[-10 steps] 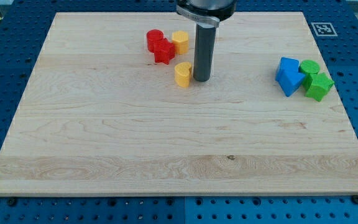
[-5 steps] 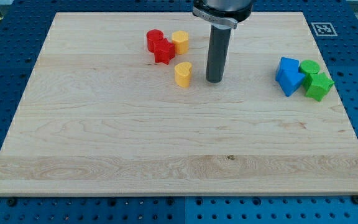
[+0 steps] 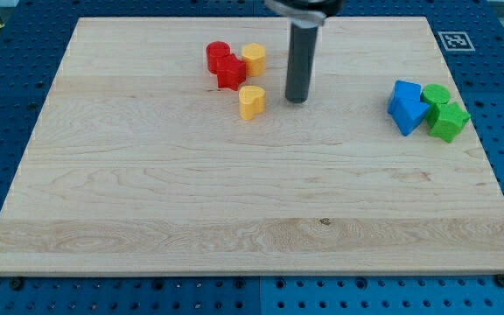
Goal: Place the yellow blocks left to the blue blocks
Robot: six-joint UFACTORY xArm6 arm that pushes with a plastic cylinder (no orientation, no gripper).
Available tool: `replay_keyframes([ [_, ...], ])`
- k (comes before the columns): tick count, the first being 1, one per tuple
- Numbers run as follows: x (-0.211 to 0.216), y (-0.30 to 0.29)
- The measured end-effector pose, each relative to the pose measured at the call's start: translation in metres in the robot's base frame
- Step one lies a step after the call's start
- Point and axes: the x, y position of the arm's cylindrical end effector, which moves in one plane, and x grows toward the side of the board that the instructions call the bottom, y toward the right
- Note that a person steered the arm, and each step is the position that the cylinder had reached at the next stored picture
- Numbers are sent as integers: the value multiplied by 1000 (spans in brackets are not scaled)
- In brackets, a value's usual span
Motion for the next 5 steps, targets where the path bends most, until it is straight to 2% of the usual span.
replay_keyframes([
  [1, -44, 5],
  [2, -84, -18],
  [4, -101, -78],
  [5, -99, -81],
])
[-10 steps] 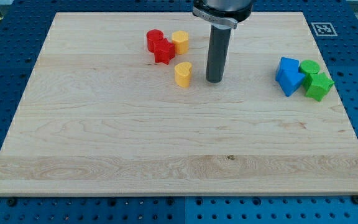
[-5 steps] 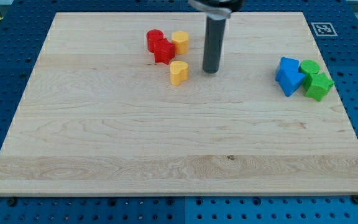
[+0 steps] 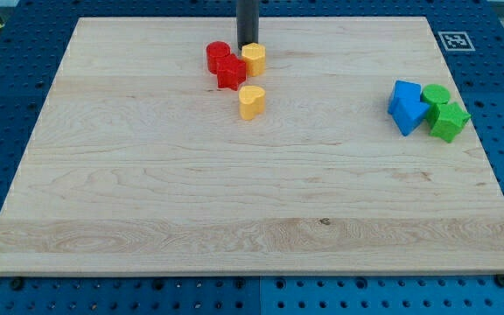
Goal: Place the yellow blocks left to the blue blocks
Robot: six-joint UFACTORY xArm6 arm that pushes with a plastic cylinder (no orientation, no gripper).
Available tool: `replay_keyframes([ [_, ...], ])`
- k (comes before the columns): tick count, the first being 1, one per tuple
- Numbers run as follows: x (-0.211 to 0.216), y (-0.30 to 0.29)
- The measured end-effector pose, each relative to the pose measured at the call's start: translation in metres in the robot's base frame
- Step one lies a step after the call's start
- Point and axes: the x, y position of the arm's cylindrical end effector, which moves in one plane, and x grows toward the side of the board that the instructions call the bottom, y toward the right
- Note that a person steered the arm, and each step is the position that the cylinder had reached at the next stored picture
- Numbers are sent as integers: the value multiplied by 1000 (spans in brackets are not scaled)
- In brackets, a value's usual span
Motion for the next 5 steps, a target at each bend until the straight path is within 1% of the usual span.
replay_keyframes([
  [1, 4, 5],
  [2, 8, 27],
  [4, 56, 29],
  [5, 70, 24],
])
